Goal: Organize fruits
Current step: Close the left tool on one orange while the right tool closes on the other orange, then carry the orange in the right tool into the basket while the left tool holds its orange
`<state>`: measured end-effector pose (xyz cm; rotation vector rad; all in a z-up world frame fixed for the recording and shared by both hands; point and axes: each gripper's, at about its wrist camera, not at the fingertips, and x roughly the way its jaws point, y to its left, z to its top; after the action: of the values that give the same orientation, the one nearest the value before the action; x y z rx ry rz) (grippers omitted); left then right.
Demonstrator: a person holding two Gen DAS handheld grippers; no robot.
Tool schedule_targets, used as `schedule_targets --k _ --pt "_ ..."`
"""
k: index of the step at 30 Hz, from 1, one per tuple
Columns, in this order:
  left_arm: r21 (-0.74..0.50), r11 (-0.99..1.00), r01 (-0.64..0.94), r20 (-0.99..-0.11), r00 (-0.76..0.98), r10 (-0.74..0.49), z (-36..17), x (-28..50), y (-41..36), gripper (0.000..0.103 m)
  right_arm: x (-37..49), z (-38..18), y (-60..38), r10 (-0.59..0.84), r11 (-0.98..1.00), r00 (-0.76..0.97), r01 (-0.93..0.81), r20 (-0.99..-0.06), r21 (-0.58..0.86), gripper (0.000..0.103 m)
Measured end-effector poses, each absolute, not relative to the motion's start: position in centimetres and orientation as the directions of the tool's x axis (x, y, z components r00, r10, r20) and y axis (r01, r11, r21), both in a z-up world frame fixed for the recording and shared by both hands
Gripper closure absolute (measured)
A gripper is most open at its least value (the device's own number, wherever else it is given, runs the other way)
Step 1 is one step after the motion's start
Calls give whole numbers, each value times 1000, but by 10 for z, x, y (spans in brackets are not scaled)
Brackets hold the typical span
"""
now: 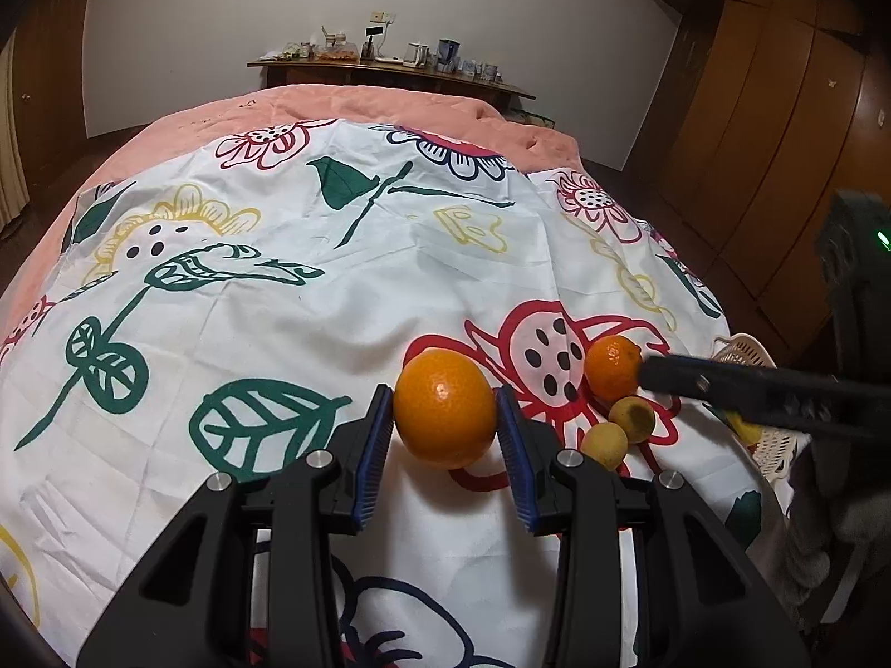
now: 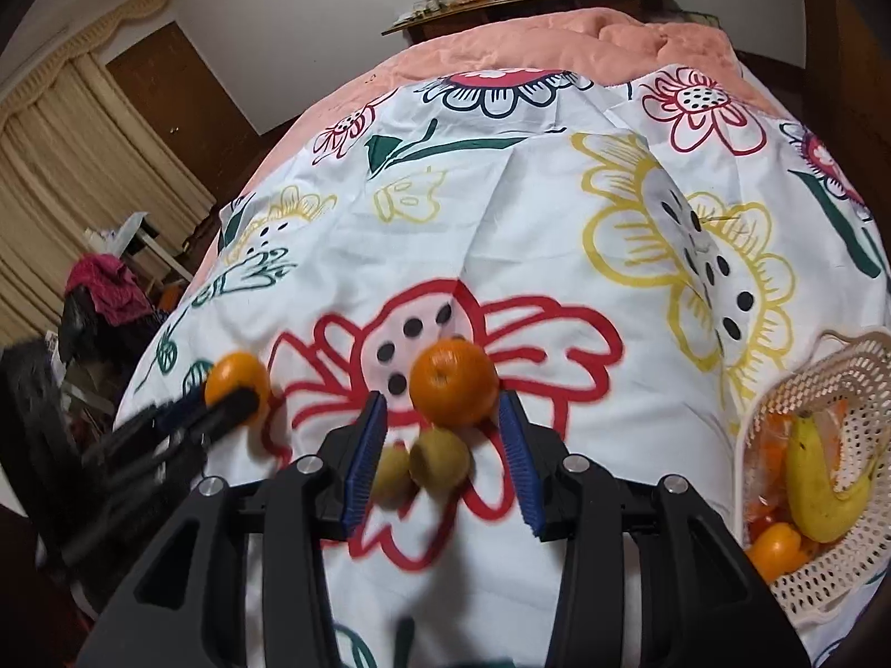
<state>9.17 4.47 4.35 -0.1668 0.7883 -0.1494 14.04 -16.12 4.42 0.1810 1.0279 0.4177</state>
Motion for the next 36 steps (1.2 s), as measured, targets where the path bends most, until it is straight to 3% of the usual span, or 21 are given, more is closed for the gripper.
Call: schedule_targets --k 3,9,11,12,14,23,36 --pt "-199 977 72 -687 701 -191 43 88 46 64 152 40 -150 397 916 445 -245 -803 317 41" --pt "-201 978 61 -691 698 -186 38 89 49 64 164 28 -129 323 938 439 -263 -839 224 39" --pt "-192 980 60 -692 700 -178 38 89 48 64 164 28 -126 307 942 446 -270 -841 201 42" --pt "-184 981 59 -691 702 -172 38 89 47 64 163 28 -125 298 944 449 -272 -842 189 54" --pt "-170 984 60 -689 706 -163 38 88 45 64 162 26 -126 292 944 446 -274 -846 182 62" --pt "-119 991 55 -684 719 -122 41 86 38 64 144 38 -130 290 943 506 -298 -813 151 63" --pt "-32 999 37 -679 733 -49 44 84 28 64 126 55 -166 338 940 557 -248 -758 236 63"
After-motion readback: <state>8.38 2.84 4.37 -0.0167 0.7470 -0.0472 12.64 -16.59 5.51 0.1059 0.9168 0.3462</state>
